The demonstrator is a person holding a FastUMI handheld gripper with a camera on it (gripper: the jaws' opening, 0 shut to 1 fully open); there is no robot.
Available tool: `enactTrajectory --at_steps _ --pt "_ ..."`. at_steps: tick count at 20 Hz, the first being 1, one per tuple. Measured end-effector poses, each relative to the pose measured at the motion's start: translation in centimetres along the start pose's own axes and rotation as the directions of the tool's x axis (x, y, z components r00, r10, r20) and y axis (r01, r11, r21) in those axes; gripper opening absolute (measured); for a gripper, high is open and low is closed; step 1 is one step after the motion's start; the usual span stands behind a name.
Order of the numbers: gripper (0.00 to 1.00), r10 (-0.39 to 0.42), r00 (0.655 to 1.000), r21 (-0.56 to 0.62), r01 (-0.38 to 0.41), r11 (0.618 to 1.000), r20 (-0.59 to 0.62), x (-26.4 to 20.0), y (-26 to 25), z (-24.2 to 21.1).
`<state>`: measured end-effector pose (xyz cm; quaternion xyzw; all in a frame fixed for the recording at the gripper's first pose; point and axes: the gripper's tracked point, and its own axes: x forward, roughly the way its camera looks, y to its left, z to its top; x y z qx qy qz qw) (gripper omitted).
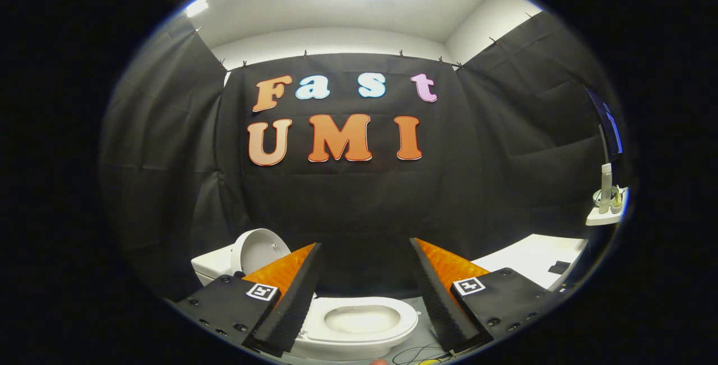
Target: Open the toilet lid.
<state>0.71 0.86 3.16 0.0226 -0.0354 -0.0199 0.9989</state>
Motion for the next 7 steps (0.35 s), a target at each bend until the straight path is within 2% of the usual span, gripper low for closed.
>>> enactTrajectory --at_steps 7 --pt "0.98 0.014 1.0 -0.006 -0.014 1.0 0.011 -0.6 0.2 1.4"
